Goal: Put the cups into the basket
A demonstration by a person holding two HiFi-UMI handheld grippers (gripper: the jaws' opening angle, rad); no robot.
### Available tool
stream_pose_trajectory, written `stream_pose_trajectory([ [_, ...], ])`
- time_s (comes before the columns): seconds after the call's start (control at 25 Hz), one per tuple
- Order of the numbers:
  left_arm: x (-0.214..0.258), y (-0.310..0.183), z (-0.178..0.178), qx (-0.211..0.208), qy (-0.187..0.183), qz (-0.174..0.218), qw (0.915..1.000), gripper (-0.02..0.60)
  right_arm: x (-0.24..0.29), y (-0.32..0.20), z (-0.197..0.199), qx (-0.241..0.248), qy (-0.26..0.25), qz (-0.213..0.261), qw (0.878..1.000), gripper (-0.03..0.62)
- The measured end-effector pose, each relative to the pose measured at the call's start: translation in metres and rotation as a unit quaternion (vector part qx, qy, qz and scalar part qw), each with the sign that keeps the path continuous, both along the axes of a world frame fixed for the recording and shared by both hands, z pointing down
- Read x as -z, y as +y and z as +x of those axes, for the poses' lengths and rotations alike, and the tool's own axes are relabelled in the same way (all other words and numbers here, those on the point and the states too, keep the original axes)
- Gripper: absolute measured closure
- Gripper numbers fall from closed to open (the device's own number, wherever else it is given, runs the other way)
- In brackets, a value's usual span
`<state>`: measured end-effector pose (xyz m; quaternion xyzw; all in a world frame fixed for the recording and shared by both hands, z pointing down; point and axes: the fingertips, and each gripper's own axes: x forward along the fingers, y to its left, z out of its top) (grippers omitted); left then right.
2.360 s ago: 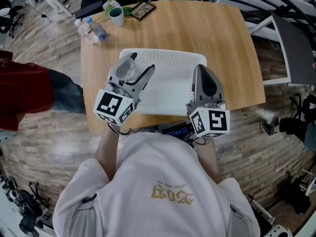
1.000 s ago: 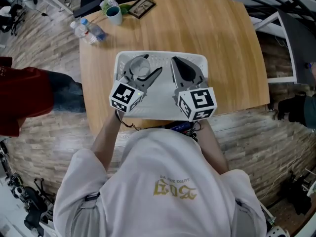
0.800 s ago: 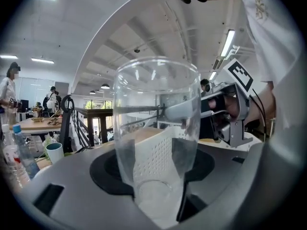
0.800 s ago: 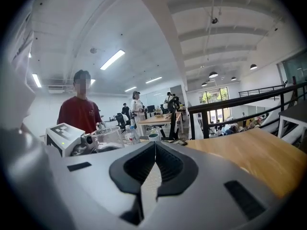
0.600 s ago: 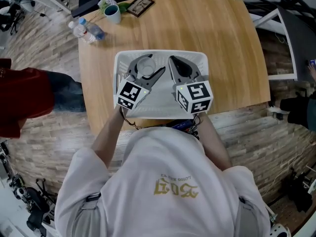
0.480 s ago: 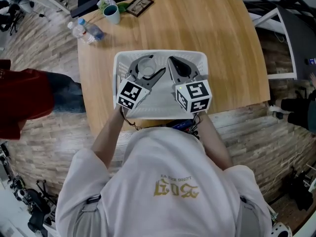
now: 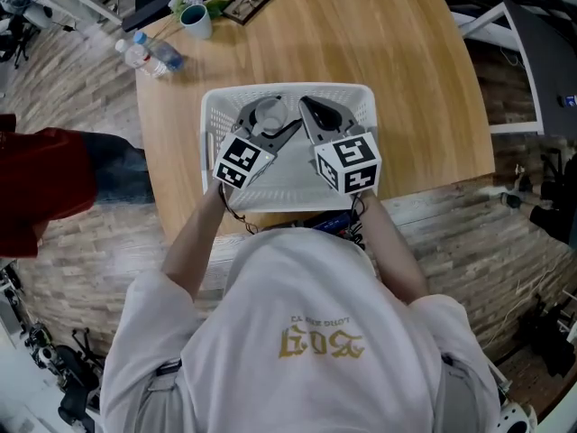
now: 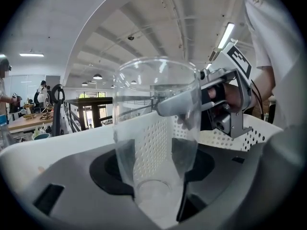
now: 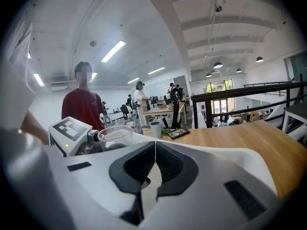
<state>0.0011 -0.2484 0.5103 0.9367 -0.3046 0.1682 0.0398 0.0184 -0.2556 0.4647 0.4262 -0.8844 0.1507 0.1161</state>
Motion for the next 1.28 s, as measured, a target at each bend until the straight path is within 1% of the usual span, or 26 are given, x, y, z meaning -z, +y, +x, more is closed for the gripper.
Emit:
stream_pose_trajectory([
  [0.16,-0.012,-0.004,0.001,-0.004,-0.016,-0.008,0.9998,0.316,-0.012,-0.003,-0.001,0.006,-0.001,-0.018,1.000,0.582],
  [0.36,-0.027,0.004,0.011,-0.038,-0.048,-0.018,0.9980,0.316,-0.021,-0.004,0.006,0.006,0.000,-0.027,1.000,0.582],
  [0.48,-0.031,0.003,0.013,-0.040,-0.052,-0.022,0.9976,0.316,-0.022,-0.003,0.007,0.006,-0.007,-0.027,1.000,0.582],
  [0.68,-0.042,0.003,0.011,-0.051,-0.061,-0.034,0.9963,0.316,-0.017,-0.001,0.004,0.015,-0.037,-0.021,0.999,0.580],
  [0.76,-0.050,0.004,0.010,-0.056,-0.064,-0.042,0.9955,0.316,-0.014,0.001,-0.002,0.031,-0.035,-0.013,0.999,0.580],
  [0.92,-0.062,0.007,0.011,-0.066,-0.089,-0.052,0.9925,0.316,-0.012,0.007,-0.014,0.065,-0.031,-0.004,0.997,0.579],
  [0.96,-0.065,0.007,0.011,-0.066,-0.093,-0.054,0.9919,0.316,-0.013,0.009,-0.017,0.073,-0.033,-0.006,0.997,0.575],
  [1.08,-0.071,0.008,0.011,-0.072,-0.115,-0.054,0.9892,0.316,-0.020,0.016,-0.026,0.107,-0.027,-0.019,0.994,0.519],
  [1.2,-0.076,0.009,0.010,-0.078,-0.142,-0.058,0.9851,0.316,-0.024,0.023,-0.033,0.131,-0.021,-0.027,0.991,0.510],
  [1.28,-0.081,0.009,0.009,-0.078,-0.149,-0.062,0.9838,0.316,-0.026,0.026,-0.036,0.142,-0.018,-0.029,0.989,0.510],
])
